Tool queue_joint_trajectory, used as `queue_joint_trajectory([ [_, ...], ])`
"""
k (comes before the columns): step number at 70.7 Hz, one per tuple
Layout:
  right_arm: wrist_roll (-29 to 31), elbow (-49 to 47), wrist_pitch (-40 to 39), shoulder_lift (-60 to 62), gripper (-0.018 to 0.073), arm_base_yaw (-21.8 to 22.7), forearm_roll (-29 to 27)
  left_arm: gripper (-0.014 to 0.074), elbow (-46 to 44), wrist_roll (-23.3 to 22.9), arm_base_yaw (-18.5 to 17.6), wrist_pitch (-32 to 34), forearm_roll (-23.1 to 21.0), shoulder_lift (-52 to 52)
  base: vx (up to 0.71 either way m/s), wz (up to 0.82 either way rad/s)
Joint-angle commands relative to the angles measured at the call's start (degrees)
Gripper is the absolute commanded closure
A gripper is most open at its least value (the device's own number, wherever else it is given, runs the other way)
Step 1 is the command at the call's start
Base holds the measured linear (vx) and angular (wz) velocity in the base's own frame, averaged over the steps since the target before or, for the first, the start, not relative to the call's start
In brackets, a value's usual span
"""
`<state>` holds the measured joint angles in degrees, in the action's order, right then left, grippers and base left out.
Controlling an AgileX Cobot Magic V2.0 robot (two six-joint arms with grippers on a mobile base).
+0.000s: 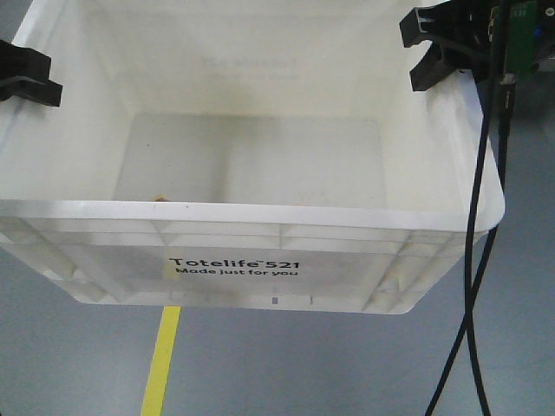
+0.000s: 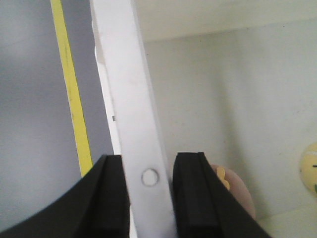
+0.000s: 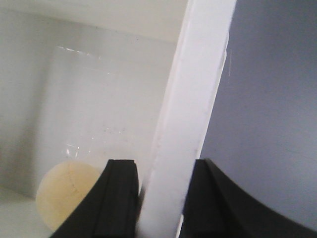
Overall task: Place moving items into box and shelve
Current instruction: 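Hold the crate raised while the base drives away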
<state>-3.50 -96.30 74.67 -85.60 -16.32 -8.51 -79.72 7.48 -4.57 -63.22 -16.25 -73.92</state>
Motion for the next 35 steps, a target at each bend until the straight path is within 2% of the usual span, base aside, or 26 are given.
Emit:
queue_joint_trajectory([
  [1,1.8,-2.3,-1.4,3.2,0.0571,0.0,-1.2,0.0613,-2.0,1.3,-0.3,5.6,-2.5,2.5,0.38,0.19],
  [35,1.8,-2.3,-1.4,3.2,0.0571,0.0,-1.2,0.0613,-2.0,1.3,-0.3,5.6,-2.5,2.5,0.39,0.22],
])
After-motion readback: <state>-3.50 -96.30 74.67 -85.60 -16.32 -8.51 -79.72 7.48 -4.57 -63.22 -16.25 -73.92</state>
